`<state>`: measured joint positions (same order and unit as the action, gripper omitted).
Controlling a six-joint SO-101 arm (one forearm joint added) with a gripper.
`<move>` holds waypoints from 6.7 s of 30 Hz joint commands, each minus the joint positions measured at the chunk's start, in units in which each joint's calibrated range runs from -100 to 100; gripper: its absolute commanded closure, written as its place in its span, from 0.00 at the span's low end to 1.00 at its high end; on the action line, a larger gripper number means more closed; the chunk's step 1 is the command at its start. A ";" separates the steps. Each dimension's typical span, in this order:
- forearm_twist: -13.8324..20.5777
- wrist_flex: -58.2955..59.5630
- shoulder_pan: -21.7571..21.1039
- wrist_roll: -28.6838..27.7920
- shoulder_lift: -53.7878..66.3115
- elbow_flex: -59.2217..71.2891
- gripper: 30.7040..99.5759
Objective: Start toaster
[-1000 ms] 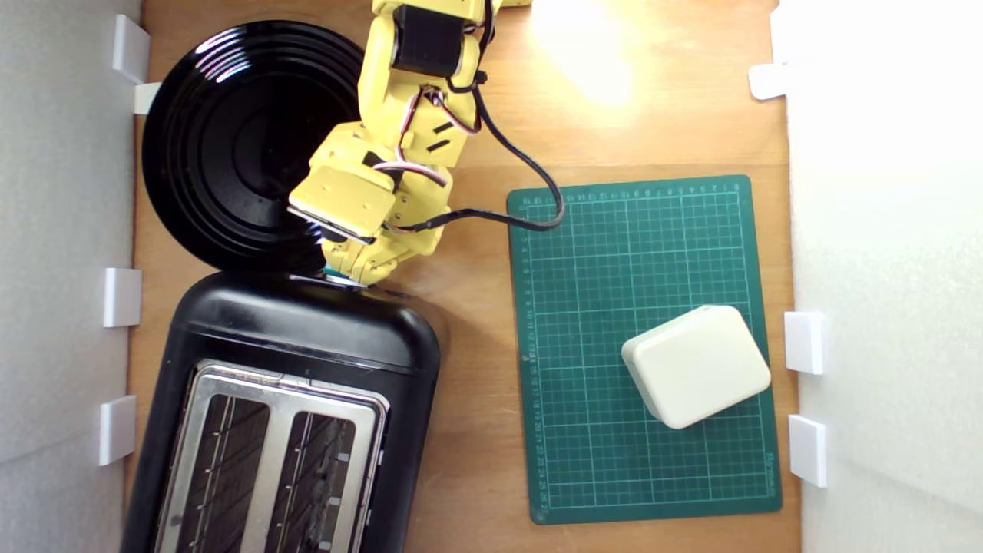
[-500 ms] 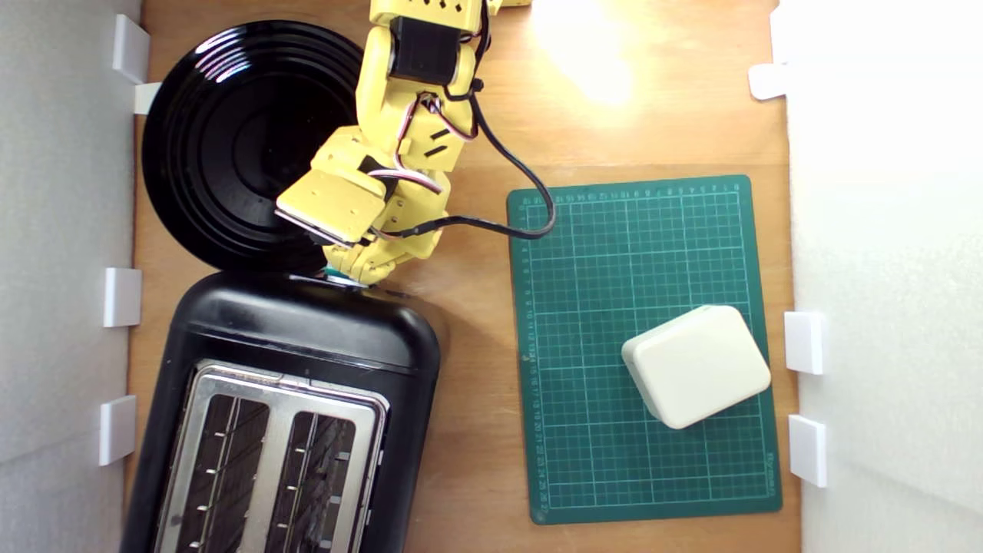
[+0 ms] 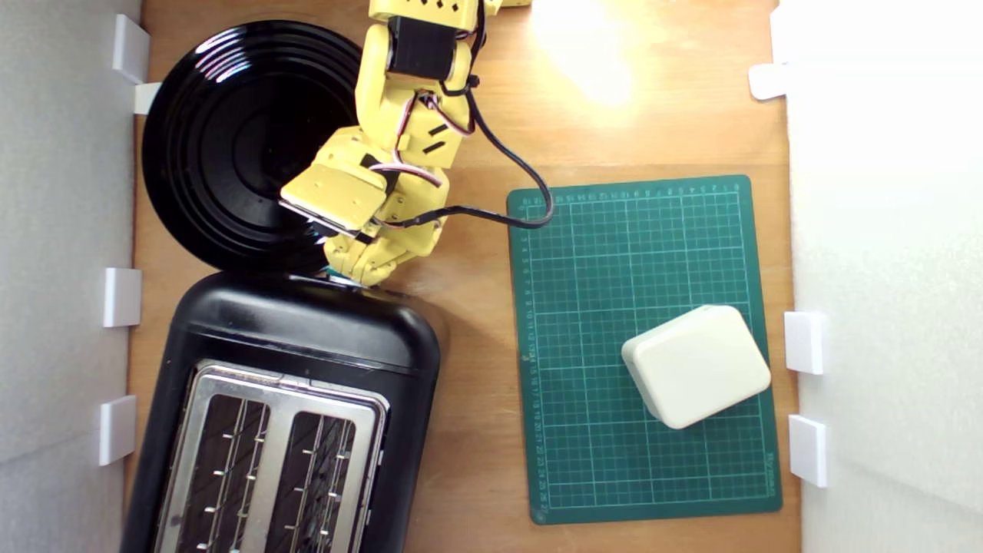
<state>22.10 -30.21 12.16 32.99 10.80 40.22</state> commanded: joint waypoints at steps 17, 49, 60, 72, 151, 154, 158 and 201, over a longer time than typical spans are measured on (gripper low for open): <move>0.51 9.01 2.92 0.01 -11.38 5.26 0.99; -0.99 4.82 2.45 0.01 -10.05 2.35 0.99; -1.56 -5.03 2.13 -0.04 -9.88 -7.83 0.99; -2.31 -5.55 2.05 0.06 -6.72 -10.37 0.99; -23.51 -25.50 -10.57 -5.39 88.12 57.78 0.99; -24.16 -25.59 -11.28 -7.59 88.29 58.60 0.99; -24.26 -25.59 -11.68 -9.53 88.37 58.96 0.99; -23.04 -26.53 -14.14 -13.36 88.37 59.50 0.99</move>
<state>-1.59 -56.09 -1.67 19.74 98.25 99.35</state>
